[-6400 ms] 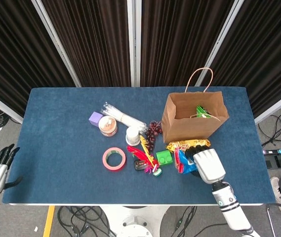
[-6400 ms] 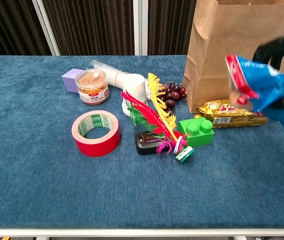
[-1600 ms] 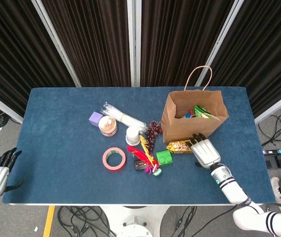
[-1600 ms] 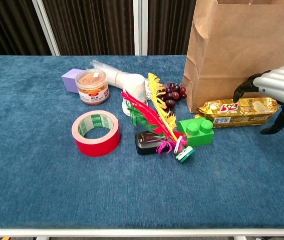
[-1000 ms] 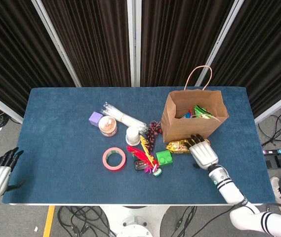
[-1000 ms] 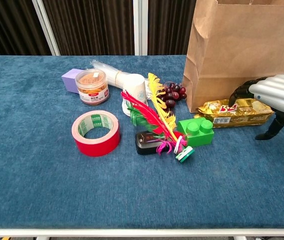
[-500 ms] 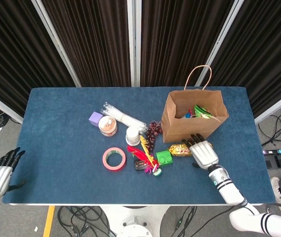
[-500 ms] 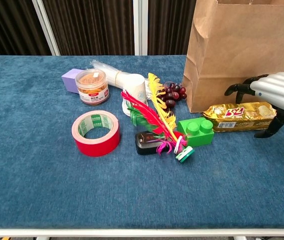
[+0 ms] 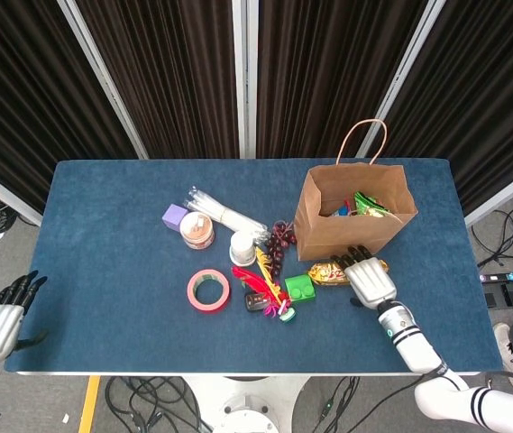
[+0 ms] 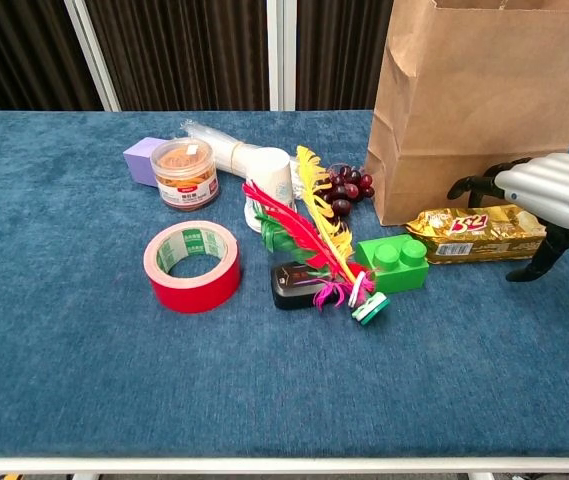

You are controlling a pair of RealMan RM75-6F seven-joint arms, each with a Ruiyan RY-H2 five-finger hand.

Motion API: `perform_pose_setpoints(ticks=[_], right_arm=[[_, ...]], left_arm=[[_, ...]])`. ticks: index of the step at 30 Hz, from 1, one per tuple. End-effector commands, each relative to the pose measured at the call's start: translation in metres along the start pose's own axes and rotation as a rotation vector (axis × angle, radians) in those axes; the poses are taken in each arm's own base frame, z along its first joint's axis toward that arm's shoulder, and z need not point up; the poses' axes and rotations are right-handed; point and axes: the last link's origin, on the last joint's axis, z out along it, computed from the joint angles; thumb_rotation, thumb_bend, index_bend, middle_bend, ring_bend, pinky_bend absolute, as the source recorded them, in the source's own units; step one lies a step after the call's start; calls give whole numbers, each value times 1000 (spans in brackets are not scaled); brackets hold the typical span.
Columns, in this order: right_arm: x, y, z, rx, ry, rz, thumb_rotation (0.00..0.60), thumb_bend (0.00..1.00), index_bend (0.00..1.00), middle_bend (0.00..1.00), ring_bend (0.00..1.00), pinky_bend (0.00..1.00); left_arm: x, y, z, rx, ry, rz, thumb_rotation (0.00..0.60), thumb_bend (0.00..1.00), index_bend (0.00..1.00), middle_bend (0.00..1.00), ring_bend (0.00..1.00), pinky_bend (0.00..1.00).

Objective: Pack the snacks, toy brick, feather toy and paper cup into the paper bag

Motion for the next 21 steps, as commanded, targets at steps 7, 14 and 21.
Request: perform_pose_setpoints(ticks=[7, 14, 21], right_arm=[[-4, -1, -2, -8, 1, -25, 600, 11, 182, 365, 225, 322], [0, -1, -5, -9, 31, -19, 600, 17, 232, 405, 267, 375], [0, 0, -1, -12, 31, -21, 600, 14, 232, 356, 230, 345]], left_arm=[[1, 0, 1, -1, 2, -2, 600, 258, 126, 85, 24, 167], [0, 1, 1, -3, 3, -3, 600, 258, 126, 85, 24, 167], [0, 0, 0, -3, 3, -1, 600, 258, 126, 84, 24, 167]])
